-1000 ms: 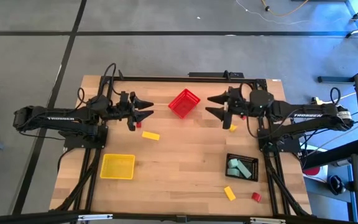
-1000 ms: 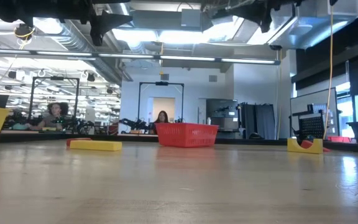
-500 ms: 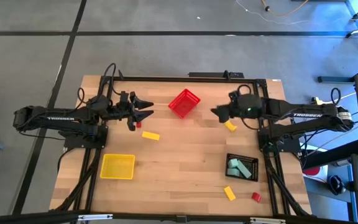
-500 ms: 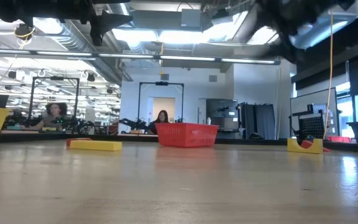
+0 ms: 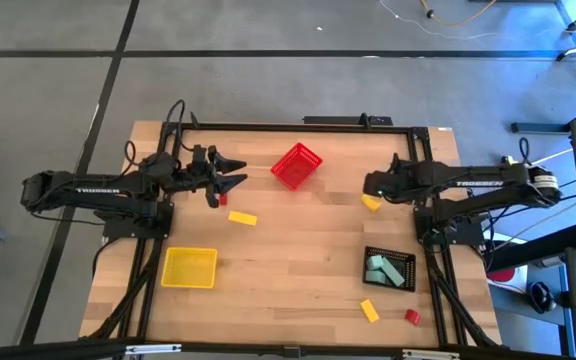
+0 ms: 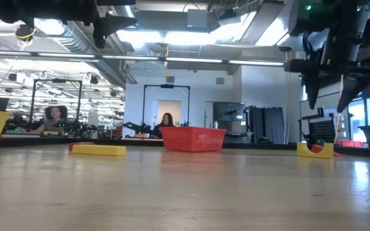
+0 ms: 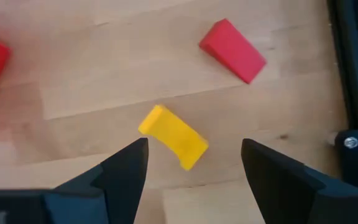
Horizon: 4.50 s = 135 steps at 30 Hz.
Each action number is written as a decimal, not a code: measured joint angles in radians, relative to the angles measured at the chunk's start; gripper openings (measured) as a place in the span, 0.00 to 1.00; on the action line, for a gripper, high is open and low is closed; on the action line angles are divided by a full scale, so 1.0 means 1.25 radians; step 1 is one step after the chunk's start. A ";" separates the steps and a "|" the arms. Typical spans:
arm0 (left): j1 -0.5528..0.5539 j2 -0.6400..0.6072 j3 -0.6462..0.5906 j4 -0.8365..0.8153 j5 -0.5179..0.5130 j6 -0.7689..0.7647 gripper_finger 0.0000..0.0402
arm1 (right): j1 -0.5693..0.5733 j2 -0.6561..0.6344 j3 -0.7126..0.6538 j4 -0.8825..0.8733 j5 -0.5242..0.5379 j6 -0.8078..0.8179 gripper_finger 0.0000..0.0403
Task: Sort & place blocks by color
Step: Put the top right yellow block into the red bin
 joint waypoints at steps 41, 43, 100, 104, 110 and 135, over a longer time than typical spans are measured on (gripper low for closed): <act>0.005 0.000 0.000 -0.001 0.002 0.001 0.52 | 0.004 0.130 -0.141 0.156 -0.004 0.081 0.07; 0.005 0.000 0.000 -0.001 0.001 0.001 0.52 | 0.005 0.067 -0.131 0.155 0.032 0.039 0.07; 0.005 0.000 0.000 -0.001 0.059 -0.021 0.52 | -0.119 0.265 0.159 0.785 -0.079 -0.819 0.07; 0.005 0.000 0.000 -0.001 0.059 -0.020 0.52 | -0.163 0.399 0.238 0.682 -0.023 -0.836 0.07; 0.005 0.000 0.000 -0.001 0.059 -0.020 0.52 | -0.202 0.557 0.310 0.663 -0.072 -1.007 0.08; 0.005 0.000 0.000 -0.001 0.002 -0.020 0.52 | -0.210 0.637 0.368 0.609 -0.114 -1.109 0.26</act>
